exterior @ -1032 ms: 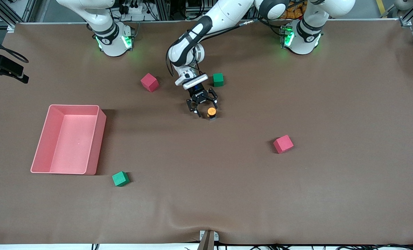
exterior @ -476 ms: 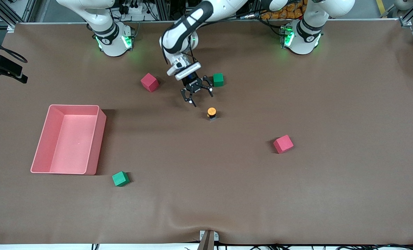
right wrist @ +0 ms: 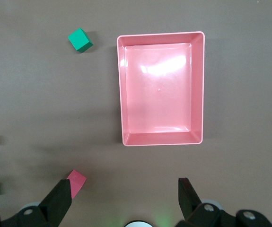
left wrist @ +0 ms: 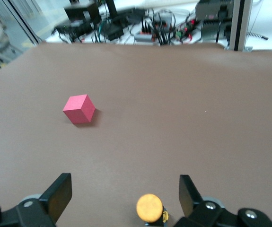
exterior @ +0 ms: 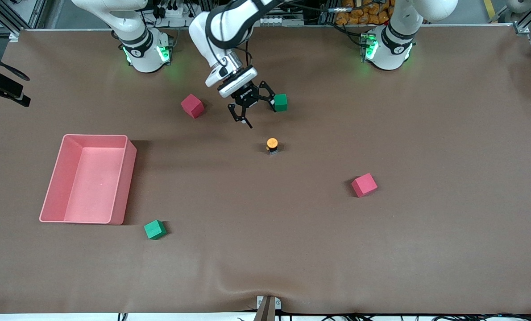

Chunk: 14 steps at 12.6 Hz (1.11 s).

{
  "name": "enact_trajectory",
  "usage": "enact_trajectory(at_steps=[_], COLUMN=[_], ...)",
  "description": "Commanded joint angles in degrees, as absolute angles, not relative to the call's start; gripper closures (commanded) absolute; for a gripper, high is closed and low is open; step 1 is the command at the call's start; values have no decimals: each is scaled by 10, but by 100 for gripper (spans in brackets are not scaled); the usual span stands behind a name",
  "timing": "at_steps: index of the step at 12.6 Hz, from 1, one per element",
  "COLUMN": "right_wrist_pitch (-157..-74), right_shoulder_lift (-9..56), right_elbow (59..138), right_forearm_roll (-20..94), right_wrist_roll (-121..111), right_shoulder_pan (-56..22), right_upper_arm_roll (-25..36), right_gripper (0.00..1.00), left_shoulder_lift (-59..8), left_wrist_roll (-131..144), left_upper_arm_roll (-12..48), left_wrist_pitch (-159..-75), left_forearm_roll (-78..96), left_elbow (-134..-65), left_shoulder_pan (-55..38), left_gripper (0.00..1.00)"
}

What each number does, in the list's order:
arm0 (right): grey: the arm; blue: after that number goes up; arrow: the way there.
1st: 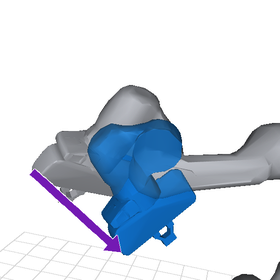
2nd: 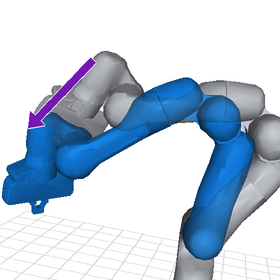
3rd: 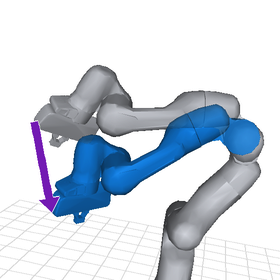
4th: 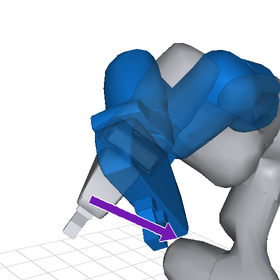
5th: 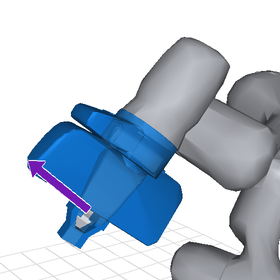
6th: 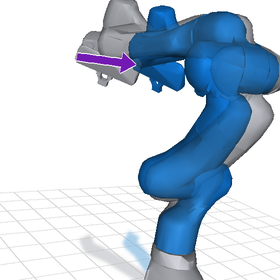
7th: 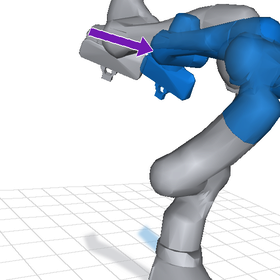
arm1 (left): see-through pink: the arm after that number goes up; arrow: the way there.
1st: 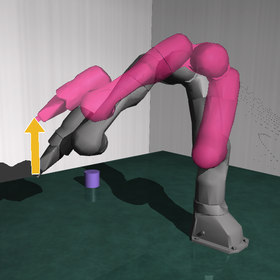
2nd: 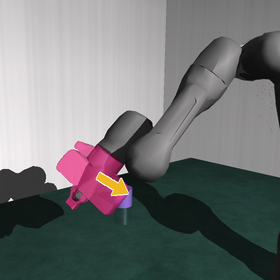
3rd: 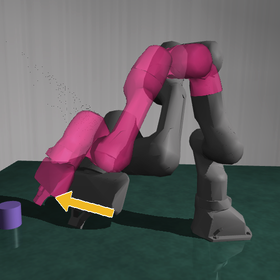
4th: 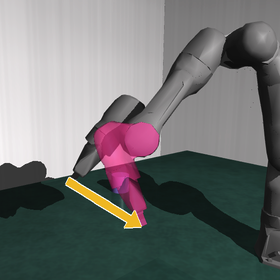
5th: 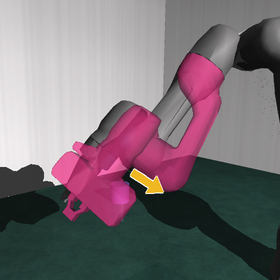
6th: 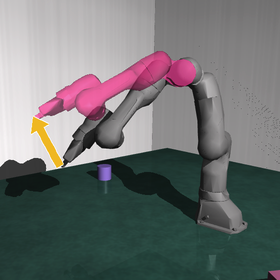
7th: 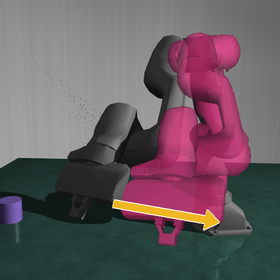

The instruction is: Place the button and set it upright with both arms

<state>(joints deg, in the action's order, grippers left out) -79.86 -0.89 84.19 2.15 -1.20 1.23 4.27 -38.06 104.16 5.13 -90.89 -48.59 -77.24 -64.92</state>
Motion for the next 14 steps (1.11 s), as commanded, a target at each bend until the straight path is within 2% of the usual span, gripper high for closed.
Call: enact_trajectory(at_steps=[1,7,14], right_wrist_pitch=[-782,-785,-785], right_shoulder_lift=[-11,-10,-9], right_elbow=[834,824,822], right_forearm_roll=[20,22,11], right_wrist_roll=[35,16,-25], right_shoulder_pan=[4,5,7], right_upper_arm_roll=[47,45,41], right_gripper=[0,0,0], left_shoulder_lift=[-295,-163,-78], left_wrist_roll=[930,689,333], left_upper_arm_roll=[57,57,54], left_wrist_pitch=[-925,-925,-928], left_forearm_roll=[-412,-258,-87], left_elbow=[-791,-791,-790], left_shoulder_pan=[-590,-436,-201], left_gripper=[0,0,0])
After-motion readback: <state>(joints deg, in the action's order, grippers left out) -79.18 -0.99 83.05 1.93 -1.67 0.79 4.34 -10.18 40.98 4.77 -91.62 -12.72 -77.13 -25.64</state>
